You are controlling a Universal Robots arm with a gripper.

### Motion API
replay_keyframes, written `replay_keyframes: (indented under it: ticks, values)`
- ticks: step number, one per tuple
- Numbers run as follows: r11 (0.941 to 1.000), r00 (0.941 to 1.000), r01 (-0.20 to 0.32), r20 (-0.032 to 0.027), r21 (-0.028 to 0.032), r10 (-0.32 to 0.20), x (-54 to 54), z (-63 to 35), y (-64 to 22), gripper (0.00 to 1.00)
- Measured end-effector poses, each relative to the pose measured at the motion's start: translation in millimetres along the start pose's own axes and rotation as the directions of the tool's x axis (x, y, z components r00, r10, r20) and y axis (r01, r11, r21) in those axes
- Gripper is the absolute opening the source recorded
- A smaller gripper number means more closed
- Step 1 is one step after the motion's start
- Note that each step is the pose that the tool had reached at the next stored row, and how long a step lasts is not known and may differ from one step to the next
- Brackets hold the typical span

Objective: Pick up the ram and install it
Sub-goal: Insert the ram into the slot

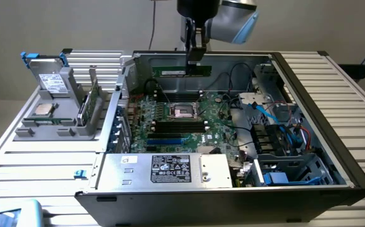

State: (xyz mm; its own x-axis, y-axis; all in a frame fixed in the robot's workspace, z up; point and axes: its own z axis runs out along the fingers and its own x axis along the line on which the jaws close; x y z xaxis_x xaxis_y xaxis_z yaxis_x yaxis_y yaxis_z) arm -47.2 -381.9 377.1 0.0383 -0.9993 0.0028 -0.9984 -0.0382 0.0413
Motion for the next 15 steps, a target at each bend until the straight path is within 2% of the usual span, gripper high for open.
replay_keyframes:
  ticks: [6, 15]
  values:
    - [1.0000, 1.0000, -0.001, 0.0000, -0.0001, 0.001, 0.5, 9.8, -3.2, 0.15]
    - [1.0000, 1.0000, -0.009, 0.0002, -0.0001, 0.009, 7.6, 23.8, -4.8, 0.15]
